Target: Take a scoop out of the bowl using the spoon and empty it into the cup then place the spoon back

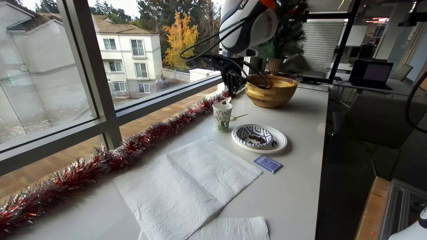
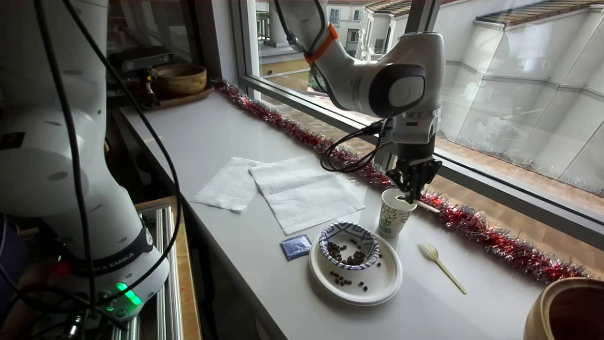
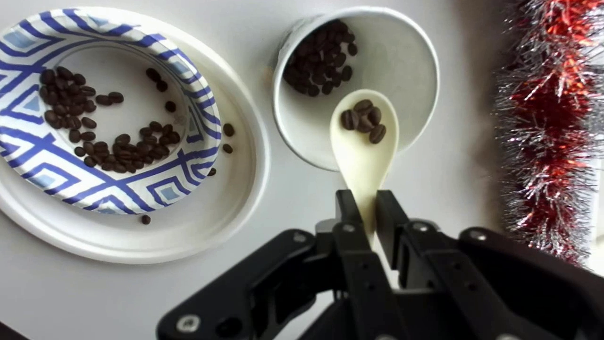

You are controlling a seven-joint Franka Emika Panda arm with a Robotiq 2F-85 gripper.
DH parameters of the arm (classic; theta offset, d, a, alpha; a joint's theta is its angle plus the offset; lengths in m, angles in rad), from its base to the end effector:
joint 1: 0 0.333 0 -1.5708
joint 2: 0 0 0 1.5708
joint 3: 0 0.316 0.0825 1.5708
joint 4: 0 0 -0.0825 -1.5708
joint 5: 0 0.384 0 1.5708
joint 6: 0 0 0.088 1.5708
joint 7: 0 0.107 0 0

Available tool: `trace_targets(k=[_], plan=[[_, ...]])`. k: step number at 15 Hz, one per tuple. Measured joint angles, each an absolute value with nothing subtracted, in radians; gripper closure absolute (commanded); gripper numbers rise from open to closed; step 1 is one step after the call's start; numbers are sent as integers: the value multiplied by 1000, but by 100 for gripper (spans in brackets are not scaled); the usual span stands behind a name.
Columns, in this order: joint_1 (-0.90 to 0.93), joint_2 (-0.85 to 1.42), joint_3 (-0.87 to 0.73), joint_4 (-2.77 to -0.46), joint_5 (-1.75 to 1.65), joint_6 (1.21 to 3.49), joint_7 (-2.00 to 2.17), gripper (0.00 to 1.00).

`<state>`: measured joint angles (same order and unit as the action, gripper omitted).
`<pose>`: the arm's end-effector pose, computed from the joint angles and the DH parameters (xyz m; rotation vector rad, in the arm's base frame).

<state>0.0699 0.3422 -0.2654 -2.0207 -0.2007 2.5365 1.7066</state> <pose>0.6074 -0.1113 0.3040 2.0032 -2.3365 0.4301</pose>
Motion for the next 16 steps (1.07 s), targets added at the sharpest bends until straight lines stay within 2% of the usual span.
trace_targets(k=[8,16], plan=[[163,311,-329,-2056,-608,2570,1979,96],[177,299,-286,-2066,-991,2553,2230,96]])
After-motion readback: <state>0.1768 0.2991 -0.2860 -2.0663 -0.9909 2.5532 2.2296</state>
